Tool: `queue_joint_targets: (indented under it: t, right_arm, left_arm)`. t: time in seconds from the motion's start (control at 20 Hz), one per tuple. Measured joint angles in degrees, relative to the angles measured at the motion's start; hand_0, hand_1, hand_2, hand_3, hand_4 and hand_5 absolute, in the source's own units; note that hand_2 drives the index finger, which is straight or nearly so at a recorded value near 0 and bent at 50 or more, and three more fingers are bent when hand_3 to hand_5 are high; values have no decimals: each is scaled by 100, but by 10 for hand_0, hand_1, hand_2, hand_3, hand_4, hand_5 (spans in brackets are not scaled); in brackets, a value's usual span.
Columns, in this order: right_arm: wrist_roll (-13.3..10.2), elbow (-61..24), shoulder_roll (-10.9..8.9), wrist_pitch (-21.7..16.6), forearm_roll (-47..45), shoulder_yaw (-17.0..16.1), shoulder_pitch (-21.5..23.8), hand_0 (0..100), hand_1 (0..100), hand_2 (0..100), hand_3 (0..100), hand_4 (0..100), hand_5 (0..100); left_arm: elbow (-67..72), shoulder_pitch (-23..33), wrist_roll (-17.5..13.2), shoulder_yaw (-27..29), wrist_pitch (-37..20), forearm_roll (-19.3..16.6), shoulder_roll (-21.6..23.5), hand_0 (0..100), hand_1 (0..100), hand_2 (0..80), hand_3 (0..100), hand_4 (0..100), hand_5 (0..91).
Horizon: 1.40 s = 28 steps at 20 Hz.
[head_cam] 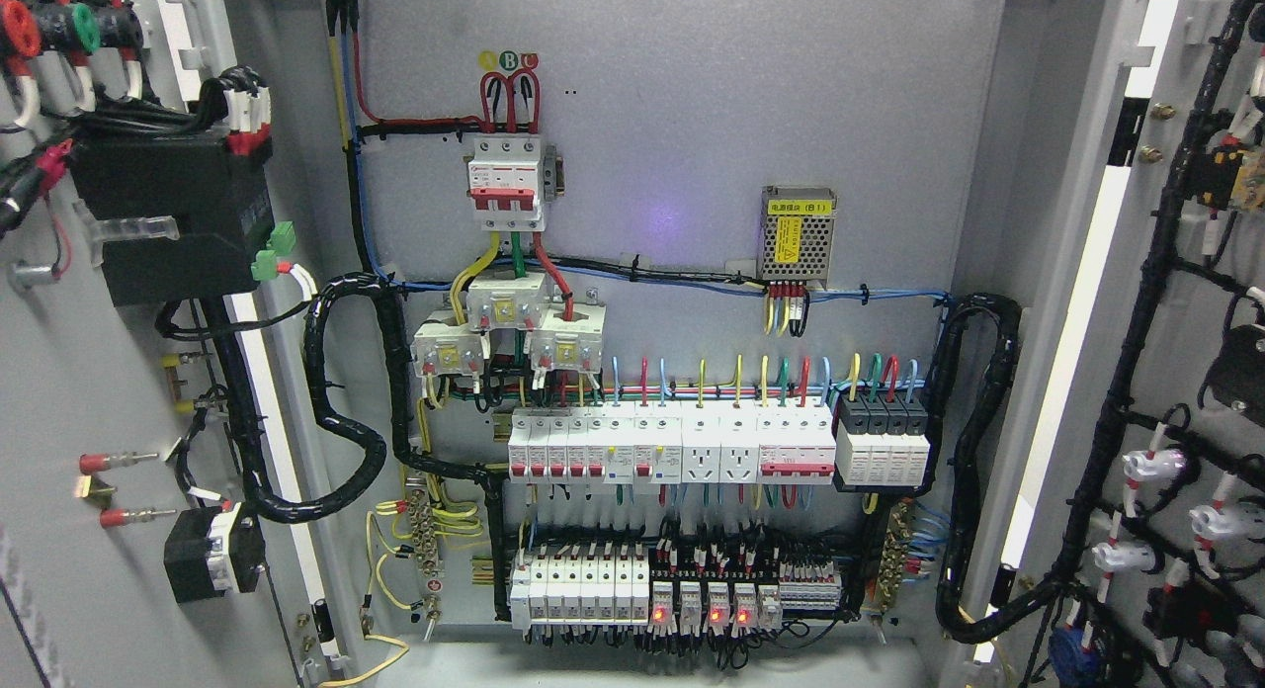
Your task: Open door with both hands
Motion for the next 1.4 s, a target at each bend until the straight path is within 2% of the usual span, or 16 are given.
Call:
queue_joint_targets:
  t: [0.2,0.7,1.05,1.4]
  right_arm:
    - [-10,118,-20,4,-82,-162,22,0,0,0,0,0,0]
    - [49,282,-24,6,-491,-611,409,0,0,0,0,0,0]
    - [20,340,-13,-5,-868,-935,655,0,0,0,0,0,0]
    - [20,345,31,-7,-993,-1104,767,0,0,0,0,0,0]
  left_arm:
    - [-91,71,-36,519,0,258,63,0,0,0,0,0,0]
    - [354,29,-4,1901,-2,1441,673,0,0,0,0,0,0]
    - [1389,-747,9,2508,-3,1821,1294,0,0,0,0,0,0]
    - [2726,-1751,-9,2634,-5,1906,1887,0,0,0,0,0,0]
